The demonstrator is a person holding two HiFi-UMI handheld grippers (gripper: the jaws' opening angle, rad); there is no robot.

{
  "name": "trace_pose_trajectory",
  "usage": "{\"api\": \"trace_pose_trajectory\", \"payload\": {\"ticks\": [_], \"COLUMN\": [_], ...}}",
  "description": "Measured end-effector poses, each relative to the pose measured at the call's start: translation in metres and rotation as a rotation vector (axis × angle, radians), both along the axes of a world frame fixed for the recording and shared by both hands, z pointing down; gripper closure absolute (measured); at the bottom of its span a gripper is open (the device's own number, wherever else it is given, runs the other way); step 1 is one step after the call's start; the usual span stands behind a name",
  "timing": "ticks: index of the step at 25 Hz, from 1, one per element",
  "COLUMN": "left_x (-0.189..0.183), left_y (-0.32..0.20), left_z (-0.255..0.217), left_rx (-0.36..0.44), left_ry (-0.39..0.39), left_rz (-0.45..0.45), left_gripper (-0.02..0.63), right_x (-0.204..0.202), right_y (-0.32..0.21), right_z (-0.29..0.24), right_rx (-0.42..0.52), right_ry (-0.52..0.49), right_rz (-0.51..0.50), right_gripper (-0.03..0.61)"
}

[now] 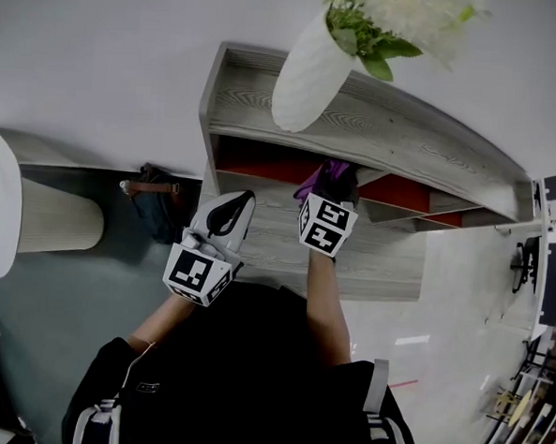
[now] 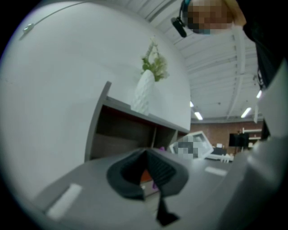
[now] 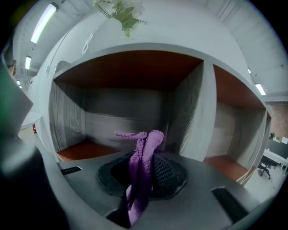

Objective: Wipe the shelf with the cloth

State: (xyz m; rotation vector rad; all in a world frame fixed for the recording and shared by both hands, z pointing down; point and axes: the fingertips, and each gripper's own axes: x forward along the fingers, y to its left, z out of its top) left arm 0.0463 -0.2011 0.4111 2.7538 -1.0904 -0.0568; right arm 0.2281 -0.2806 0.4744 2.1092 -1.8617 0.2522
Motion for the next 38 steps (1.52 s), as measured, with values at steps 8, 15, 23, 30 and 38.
{"api": "trace_pose_trajectory", "payload": {"ticks": [8,15,23,30,38], "left_x": [0.002,0.000,-0.001,-0.002,-0.019], "left_y": [-0.003,-0.008,-0.010,-0.007,-0.004], "left_z": [0.005,0.010,0.012,0.012,0.014], "left_rx": [-0.018,-0.031,-0.033,-0.033,-0.038], "left_ry": [-0.006,0.004,0.000,0.008,0.000], "left_rz": [0.001,-0.005,-0.002,-0.007,-0.053], "left_gripper": [0.609,0.609,0.609,0.609,0.609], "right_x": [-0.008,-0.004,-0.012,-0.024,-0.043], "right_y": [-0.021,-0.035,-0.044,-0.056,-0.069], "right_z": [0.036,0.045,0.053,0.056,0.057], "right_rx": [-0.166,-0.217,-0.288,-0.325,-0.324], "right_ry": [0.083,0.166,0.229,0.240,0.315], "right_rz": [-0.053,-0.031,-0.074,-0.133,-0.193], "right_gripper": [0.529,0.529,0.529,0.529,0.529]}}
